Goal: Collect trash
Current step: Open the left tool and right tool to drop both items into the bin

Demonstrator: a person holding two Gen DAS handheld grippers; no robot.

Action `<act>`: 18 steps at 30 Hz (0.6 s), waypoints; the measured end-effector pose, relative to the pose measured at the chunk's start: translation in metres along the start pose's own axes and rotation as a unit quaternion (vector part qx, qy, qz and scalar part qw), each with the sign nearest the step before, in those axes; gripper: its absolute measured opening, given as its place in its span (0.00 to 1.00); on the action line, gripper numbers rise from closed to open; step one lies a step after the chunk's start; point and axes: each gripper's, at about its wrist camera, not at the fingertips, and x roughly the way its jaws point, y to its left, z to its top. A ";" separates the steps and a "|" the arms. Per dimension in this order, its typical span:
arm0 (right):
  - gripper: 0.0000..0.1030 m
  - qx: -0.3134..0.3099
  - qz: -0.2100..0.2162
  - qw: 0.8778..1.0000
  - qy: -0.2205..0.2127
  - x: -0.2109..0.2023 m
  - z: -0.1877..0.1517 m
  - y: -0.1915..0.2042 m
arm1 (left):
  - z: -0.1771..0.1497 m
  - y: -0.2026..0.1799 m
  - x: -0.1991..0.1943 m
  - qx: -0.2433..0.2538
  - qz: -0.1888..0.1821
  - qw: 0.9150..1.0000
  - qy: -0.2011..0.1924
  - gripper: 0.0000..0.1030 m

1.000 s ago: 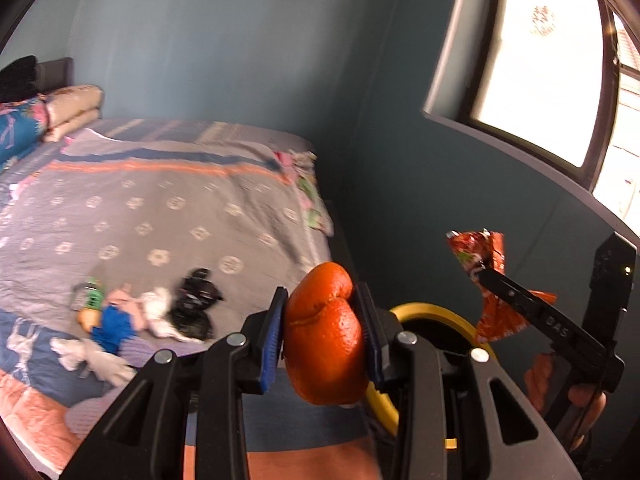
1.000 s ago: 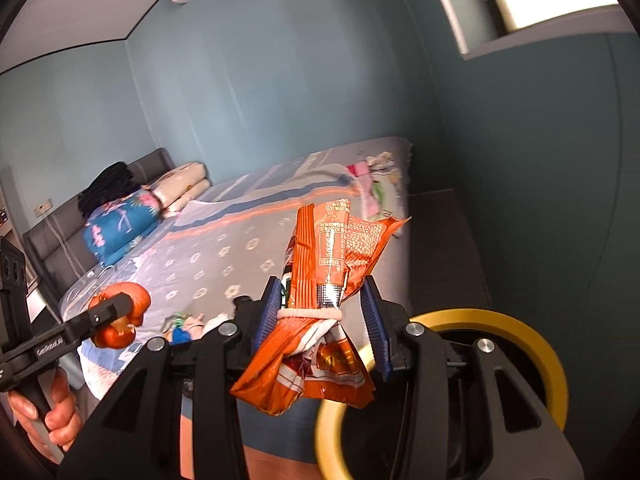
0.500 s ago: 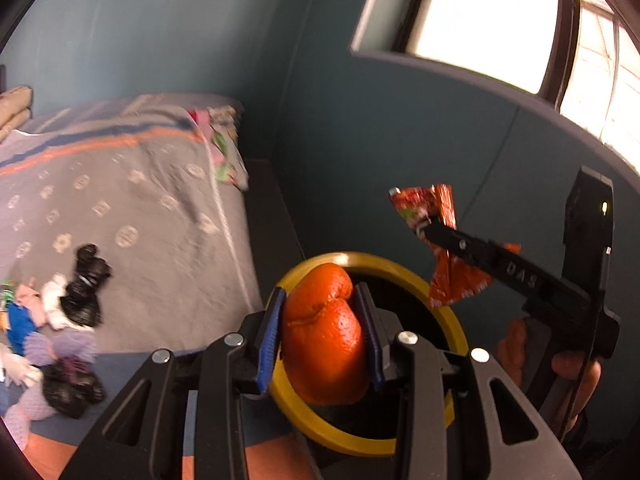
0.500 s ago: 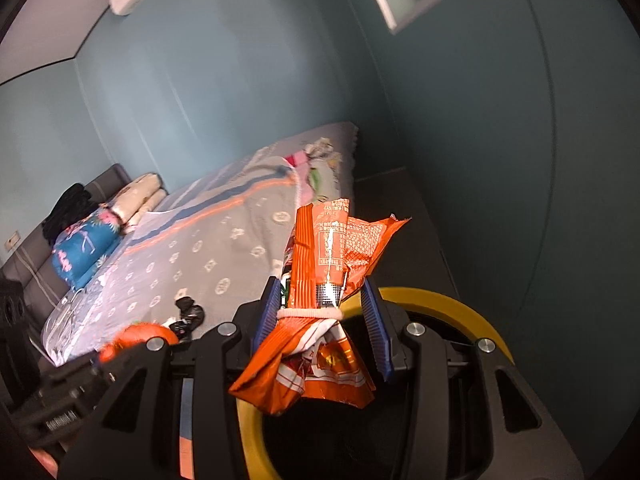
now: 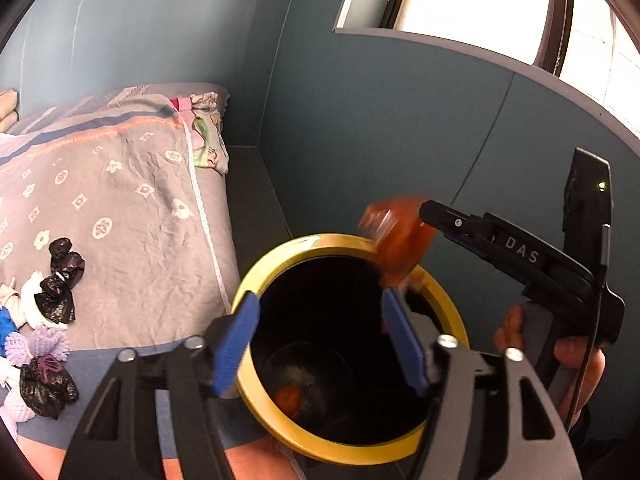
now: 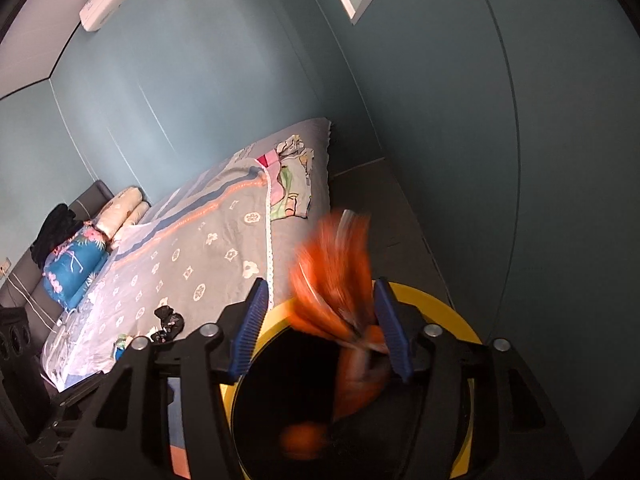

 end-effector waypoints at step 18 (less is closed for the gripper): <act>0.67 -0.050 0.054 0.997 -0.013 -0.005 0.006 0.067 | 0.003 0.054 -0.080 -0.021 0.092 0.991 -0.094 0.92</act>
